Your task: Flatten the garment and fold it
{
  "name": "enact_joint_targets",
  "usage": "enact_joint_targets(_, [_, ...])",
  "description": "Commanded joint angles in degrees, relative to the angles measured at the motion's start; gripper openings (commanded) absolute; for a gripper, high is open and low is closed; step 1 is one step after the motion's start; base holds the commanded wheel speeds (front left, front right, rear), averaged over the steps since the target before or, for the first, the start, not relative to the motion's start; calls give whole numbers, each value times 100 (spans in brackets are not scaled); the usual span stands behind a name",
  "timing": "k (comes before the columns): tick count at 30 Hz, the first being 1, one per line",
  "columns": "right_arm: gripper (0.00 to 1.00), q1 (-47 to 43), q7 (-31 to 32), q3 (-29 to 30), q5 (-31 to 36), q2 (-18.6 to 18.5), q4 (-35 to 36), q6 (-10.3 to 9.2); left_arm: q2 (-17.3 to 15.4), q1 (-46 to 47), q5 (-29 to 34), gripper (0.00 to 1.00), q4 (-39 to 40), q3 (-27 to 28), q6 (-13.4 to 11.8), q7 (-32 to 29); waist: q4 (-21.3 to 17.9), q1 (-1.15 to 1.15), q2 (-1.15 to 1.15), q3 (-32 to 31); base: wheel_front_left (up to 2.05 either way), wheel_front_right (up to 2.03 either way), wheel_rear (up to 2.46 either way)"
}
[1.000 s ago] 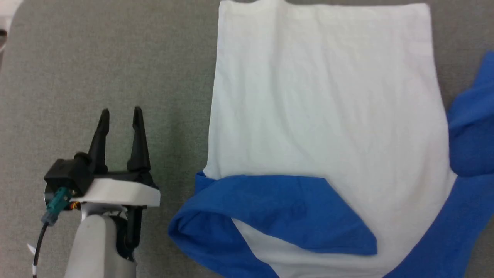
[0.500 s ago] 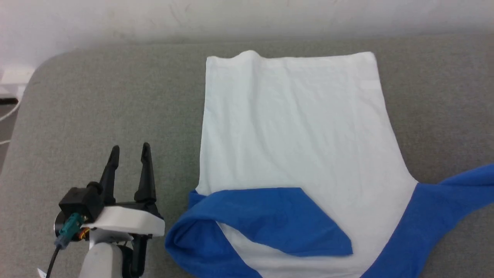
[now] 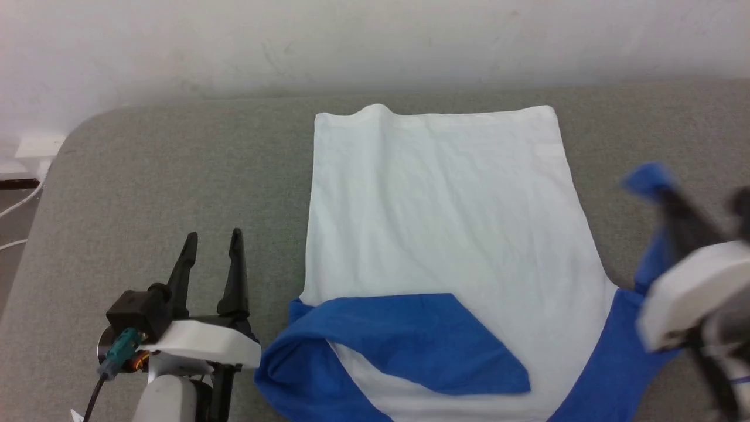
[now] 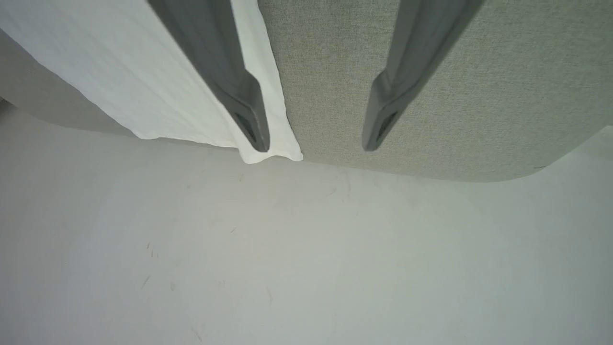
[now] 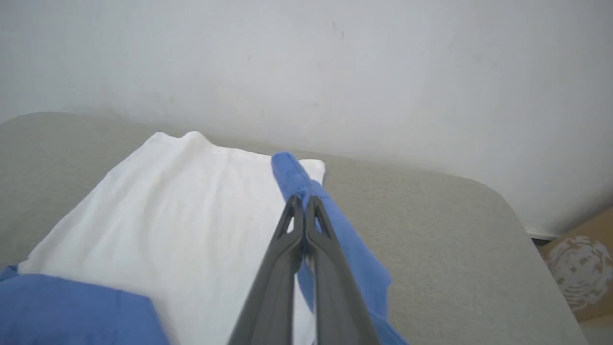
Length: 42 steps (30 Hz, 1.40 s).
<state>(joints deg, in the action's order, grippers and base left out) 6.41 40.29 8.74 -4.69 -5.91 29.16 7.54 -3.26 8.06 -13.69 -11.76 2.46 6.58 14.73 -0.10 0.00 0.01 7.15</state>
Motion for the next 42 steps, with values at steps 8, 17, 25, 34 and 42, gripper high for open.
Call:
enact_joint_targets(8, [0, 260, -154, -2419, 7, 252, -1287, -5, 4, 75, -83, 100, -53, -65, 59, 27, 132, 0, -1, 141, 0, 0, 0])
enact_joint_targets(17, [0, 940, -526, -3722, -163, 298, -3768, -5, 21, 261, -182, 100, -74, -196, 71, 27, 422, 0, -1, 410, 0, 0, 0])
enact_joint_targets(25, [0, 1066, -304, -4183, -694, 301, -4545, -5, 29, 258, -184, 100, -106, -183, 70, 27, 462, 0, -1, 432, 0, 0, 0])
enact_joint_targets(34, [100, 749, -989, -3696, -1777, 302, -3519, -5, 30, 152, -80, 100, -150, -232, 68, 27, 286, 0, -1, 201, 0, 0, 0])
enact_joint_targets(42, [100, 108, -2632, -2270, -1649, 302, -2103, -5, -99, 211, 34, 100, -181, -284, 74, 27, -108, 0, -1, 146, 0, 0, 0])
